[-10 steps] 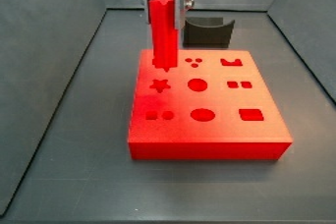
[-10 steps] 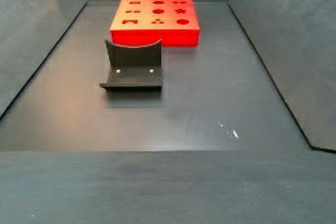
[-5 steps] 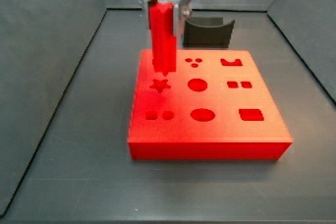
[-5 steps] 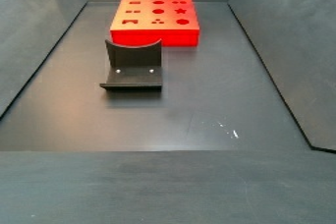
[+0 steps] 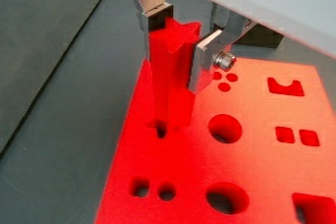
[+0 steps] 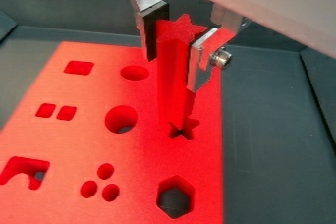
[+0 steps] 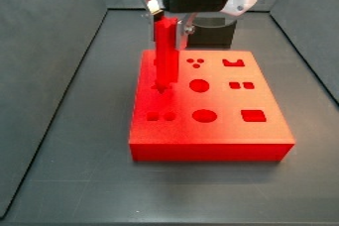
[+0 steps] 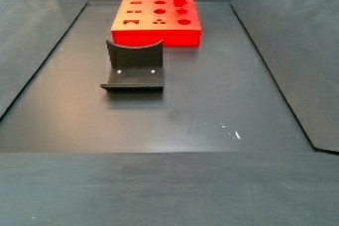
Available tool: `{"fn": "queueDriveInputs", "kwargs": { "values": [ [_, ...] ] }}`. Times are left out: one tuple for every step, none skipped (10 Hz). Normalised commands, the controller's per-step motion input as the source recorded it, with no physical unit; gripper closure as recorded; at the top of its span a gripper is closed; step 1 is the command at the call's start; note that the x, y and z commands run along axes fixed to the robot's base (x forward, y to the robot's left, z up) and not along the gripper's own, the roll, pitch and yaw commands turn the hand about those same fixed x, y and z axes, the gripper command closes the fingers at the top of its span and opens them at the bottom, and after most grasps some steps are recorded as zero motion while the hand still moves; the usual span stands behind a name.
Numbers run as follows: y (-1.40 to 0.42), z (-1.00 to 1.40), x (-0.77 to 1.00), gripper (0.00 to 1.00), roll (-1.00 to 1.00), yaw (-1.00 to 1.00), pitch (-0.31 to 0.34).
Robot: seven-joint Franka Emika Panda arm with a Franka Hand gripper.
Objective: Insert the star object.
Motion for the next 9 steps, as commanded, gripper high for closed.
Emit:
{"fn": "queueDriveInputs", "kwargs": {
  "values": [
    [0.01,-0.18,-0.04,1.0,0.07,0.03,0.004],
    [0.0,-0.19,-0.01,1.0,0.08,0.19,0.0],
    [0.0,-0.16,0.0,1.0,0.07,0.31,0.0],
    [0.0,-0.17,0.01,1.0,0.07,0.41,0.0],
    [0.0,-0.17,0.0,1.0,0.06,0.36,0.0],
    [0.0,-0.17,0.0,1.0,0.04,0.24,0.0],
    [-0.02,-0.16,0.07,1.0,0.03,0.18,0.009],
    [-0.03,-0.13,0.16,1.0,0.0,0.09,0.02],
    [-0.02,-0.13,0.15,1.0,0.0,0.05,0.0]
  ]
}}
